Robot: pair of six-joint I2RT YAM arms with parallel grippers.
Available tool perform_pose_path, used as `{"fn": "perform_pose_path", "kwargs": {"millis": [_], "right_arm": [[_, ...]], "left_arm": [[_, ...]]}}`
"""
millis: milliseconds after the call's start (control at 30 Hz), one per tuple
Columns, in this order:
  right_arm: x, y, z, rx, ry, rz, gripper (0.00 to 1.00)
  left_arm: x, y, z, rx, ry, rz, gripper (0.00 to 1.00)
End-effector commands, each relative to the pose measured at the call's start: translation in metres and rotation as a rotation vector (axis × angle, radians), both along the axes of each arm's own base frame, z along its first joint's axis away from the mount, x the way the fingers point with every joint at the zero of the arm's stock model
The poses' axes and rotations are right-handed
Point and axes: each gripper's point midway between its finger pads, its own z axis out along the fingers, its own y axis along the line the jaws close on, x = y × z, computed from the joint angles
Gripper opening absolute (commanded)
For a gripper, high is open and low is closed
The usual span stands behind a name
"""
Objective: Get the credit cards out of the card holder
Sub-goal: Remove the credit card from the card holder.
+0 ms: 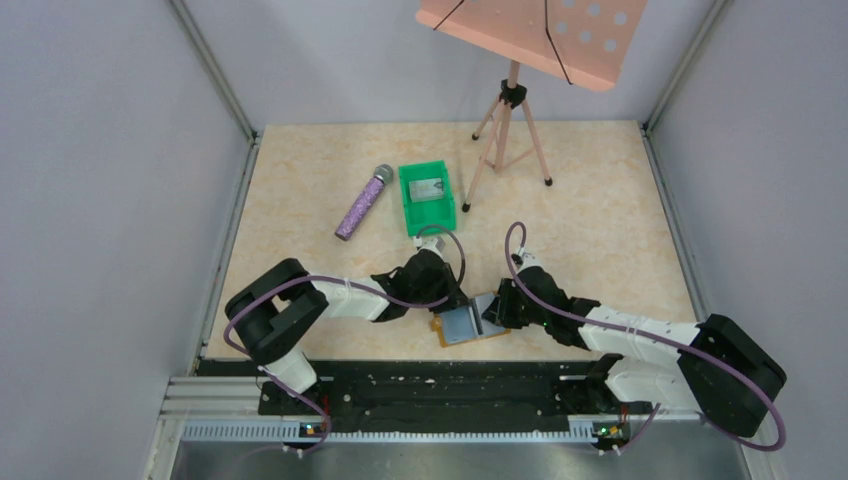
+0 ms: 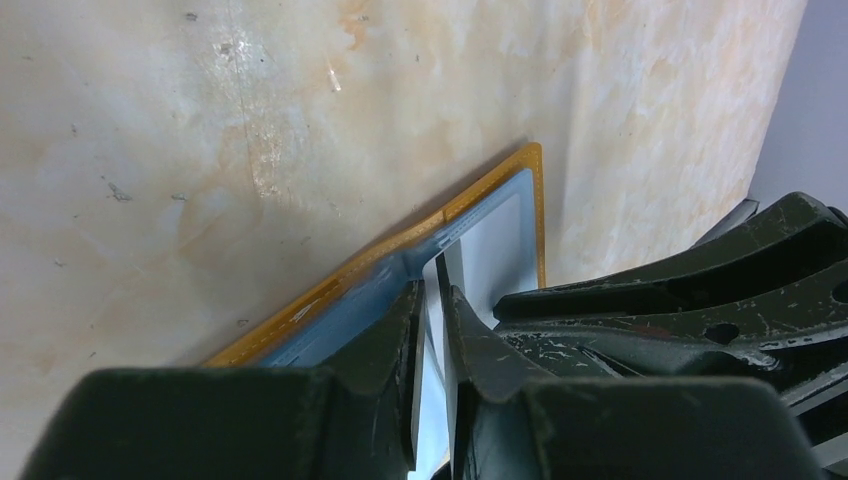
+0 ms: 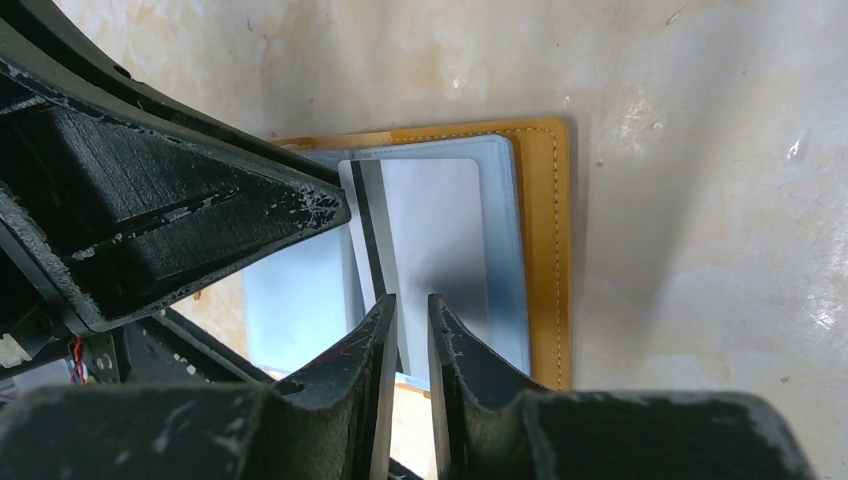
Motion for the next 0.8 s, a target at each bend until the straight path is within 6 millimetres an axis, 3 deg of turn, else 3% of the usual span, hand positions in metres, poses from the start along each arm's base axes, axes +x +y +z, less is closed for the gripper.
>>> {"fn": "perform_pose_path", "kwargs": {"millis": [0,233,600,767], "right_arm": [[0.000,-0.005,-0.002,-0.010,0.002,-0.015,0.18],[0.001,-0.004,0.001,-0.003,-0.002,-0.015,0.18],[-0.001,-0.006,0.002,0.007,-0.004,-0.022,0.18],[-0.002,-0.007,0.001,0.009,0.002,-0.026,0.18]], "left_arm": [[-0.003,-0.009,0.009,-0.056,-0.021,-0.042,0.15],[-0.005,-0.017,0.019,-0.102,-0.004,-0.075,0.14],[-0.005,-0.023,0.009,-0.124,0.000,-0.093,0.24],[0.002,-0.016,-0.001,-0.069,-0.002,-0.049,0.27]]}}
